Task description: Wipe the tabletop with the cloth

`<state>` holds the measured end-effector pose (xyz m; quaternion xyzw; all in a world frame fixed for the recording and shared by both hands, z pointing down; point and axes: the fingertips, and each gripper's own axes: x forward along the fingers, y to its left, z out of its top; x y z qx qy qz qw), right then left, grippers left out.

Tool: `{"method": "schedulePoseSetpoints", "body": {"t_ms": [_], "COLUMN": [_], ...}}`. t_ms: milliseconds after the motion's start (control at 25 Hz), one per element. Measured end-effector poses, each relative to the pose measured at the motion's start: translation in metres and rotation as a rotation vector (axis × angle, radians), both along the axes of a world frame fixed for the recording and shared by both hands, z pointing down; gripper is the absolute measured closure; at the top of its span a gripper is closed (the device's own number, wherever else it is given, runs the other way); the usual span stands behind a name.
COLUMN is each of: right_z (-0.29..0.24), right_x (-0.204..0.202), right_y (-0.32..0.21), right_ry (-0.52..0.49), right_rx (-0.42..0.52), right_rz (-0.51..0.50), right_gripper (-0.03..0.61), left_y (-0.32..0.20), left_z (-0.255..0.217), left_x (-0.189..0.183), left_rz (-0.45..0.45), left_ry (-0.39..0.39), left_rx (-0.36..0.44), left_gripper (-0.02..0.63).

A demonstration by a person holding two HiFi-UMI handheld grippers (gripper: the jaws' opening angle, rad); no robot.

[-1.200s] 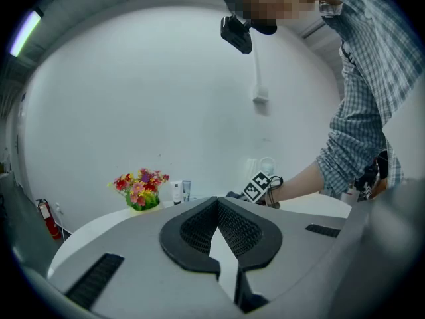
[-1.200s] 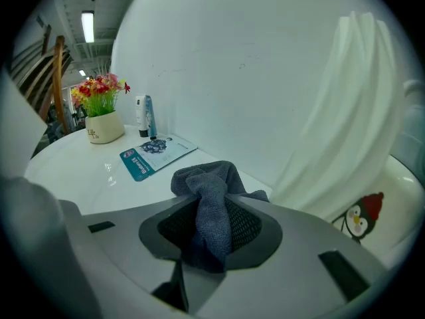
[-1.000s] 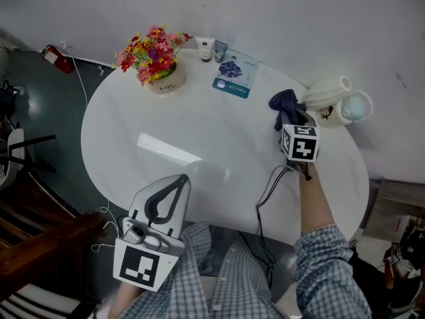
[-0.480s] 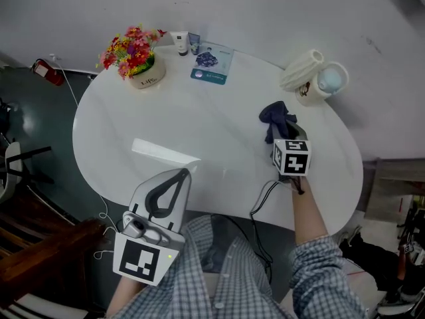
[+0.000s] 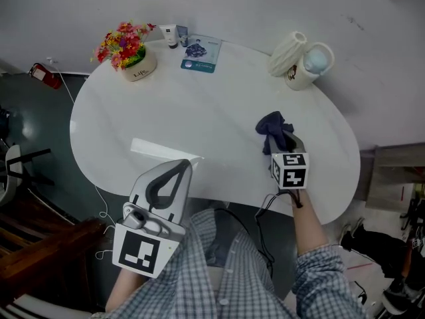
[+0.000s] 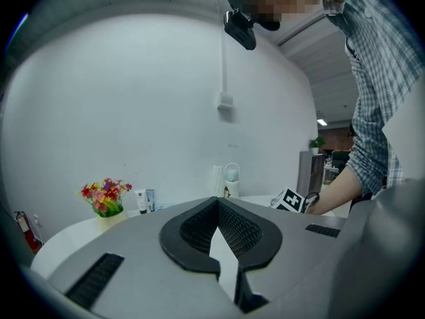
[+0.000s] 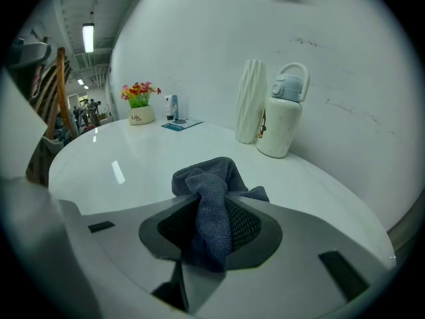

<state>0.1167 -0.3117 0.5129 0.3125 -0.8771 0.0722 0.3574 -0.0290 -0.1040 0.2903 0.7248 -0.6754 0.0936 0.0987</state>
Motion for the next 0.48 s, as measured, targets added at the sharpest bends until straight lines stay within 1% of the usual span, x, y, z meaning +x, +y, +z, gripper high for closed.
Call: {"method": "schedulePoseSetpoints", "body": {"t_ms": [280,480], "right_z": [0.003,0.004], "right_x": [0.038,0.059], "right_y": [0.043,0.075], "right_ry": [-0.014,-0.036], "right_rx": [-0.022,-0.041], "right_rz": [0.001,0.003], "right_gripper": [0.472,0.472], "left_y": [0.004,0.004], "left_z": [-0.007,-0.008], "left_x": [0.025,0.044], "left_rz": [0.031,0.053], "left_ry": [-0.023,-0.027], "left_rx": [0.026,0.050], "left_gripper": [0.612,0.612]}}
